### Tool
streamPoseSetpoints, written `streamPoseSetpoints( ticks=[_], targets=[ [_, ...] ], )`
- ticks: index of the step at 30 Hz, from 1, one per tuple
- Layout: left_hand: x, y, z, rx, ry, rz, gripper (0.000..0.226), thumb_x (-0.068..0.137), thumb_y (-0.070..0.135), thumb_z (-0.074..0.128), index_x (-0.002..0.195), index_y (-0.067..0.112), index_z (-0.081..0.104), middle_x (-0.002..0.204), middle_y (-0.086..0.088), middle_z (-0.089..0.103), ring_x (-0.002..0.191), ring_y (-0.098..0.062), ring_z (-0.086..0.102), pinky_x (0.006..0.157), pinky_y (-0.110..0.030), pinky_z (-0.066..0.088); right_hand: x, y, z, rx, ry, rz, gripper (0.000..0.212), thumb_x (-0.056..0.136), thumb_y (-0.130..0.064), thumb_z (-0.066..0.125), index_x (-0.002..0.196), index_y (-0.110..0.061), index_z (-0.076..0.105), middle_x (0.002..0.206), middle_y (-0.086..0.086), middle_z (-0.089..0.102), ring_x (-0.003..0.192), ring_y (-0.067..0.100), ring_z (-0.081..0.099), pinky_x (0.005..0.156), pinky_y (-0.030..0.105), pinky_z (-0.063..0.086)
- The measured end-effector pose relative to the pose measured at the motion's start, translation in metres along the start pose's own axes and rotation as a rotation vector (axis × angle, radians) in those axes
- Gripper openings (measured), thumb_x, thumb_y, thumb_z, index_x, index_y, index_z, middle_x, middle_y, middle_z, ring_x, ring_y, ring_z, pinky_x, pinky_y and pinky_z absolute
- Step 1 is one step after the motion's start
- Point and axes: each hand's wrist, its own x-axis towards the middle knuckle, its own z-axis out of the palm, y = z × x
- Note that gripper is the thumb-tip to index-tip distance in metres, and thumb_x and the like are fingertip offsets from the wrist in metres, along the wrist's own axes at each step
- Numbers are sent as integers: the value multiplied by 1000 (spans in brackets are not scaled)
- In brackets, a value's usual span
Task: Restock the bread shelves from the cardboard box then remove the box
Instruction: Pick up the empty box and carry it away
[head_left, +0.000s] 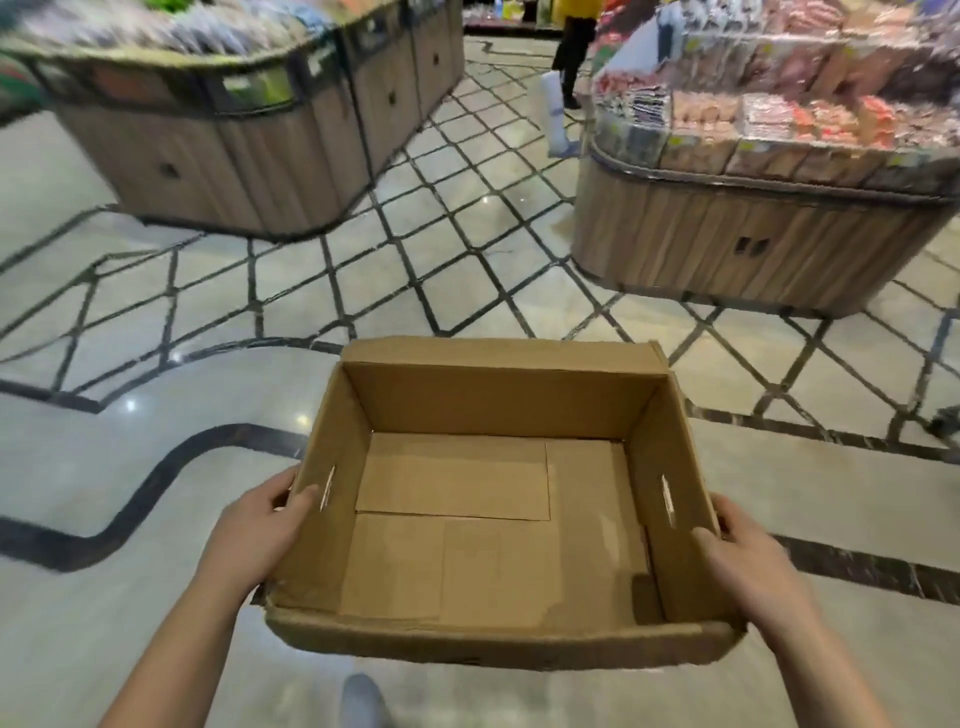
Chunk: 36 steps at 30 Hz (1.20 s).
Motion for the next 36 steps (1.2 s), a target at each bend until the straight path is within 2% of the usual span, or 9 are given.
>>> streamPoseSetpoints(
  ticks=[3, 10, 14, 19, 23, 26, 30, 34, 36],
  targets=[
    [31, -58, -60, -39, 80, -90, 45, 103, 49, 49, 145, 33, 56, 140, -5, 64, 119, -31, 62, 99, -49, 52, 16, -87, 55, -49, -88, -93, 37, 100, -25, 55, 137, -28, 54, 118, -2, 62, 106, 22, 59, 90, 40, 50],
    [97, -171, -181, -106, 230, -264, 40, 102, 49, 47, 137, 40, 62, 134, -2, 67, 111, -27, 63, 90, -44, 52, 29, -275, 188, -106, -211, -224, 41, 101, -25, 52, 141, -34, 51, 122, -3, 60, 108, 22, 56, 92, 39, 48],
    [127, -228, -233, -161, 289, -394, 44, 92, 59, 48, 129, 44, 65, 122, -4, 71, 105, -30, 64, 81, -41, 53, 34, -369, 254, -159, -289, -336, 35, 99, -19, 51, 131, -30, 55, 114, 1, 60, 102, 24, 56, 87, 36, 45],
    [174, -278, -281, -242, 391, -531, 13, 100, 51, 49, 101, 57, 60, 106, 2, 68, 98, -28, 63, 81, -43, 57, 59, -483, 344, -212, -394, -458, 15, 98, -26, 54, 110, -35, 58, 107, 0, 66, 100, 25, 61, 94, 46, 51],
    [231, -309, -323, -248, 477, -627, 13, 101, 44, 51, 102, 42, 65, 102, 3, 70, 89, -21, 62, 71, -35, 48, 91, -582, 427, -262, -485, -582, 16, 101, -26, 53, 113, -35, 53, 106, 5, 61, 98, 27, 56, 87, 41, 46],
    [269, -329, -360, -290, 536, -704, 12, 101, 40, 55, 104, 40, 66, 106, 4, 71, 92, -20, 62, 78, -36, 48, 113, -661, 480, -340, -569, -667, 23, 102, -28, 54, 124, -30, 55, 107, 3, 58, 96, 24, 51, 82, 37, 39],
    [308, -355, -412, -366, 643, -791, 25, 100, 41, 58, 122, 43, 69, 112, 0, 73, 98, -23, 66, 85, -39, 53, 121, -766, 542, -367, -634, -741, 36, 102, -25, 55, 138, -24, 55, 125, 9, 63, 96, 22, 47, 82, 34, 36],
    [349, -386, -457, -436, 708, -823, 16, 101, 38, 58, 110, 44, 69, 111, -2, 72, 98, -23, 64, 81, -37, 48, 120, -860, 610, -370, -674, -816, 32, 102, -23, 56, 134, -21, 57, 103, 1, 57, 93, 20, 50, 82, 35, 38],
    [370, -411, -481, -455, 724, -844, 16, 101, 41, 57, 112, 48, 66, 114, 0, 71, 99, -21, 64, 82, -36, 48, 114, -902, 649, -396, -690, -850, 28, 101, -22, 55, 129, -23, 57, 102, 1, 56, 94, 21, 50, 82, 35, 39]
  ],
)
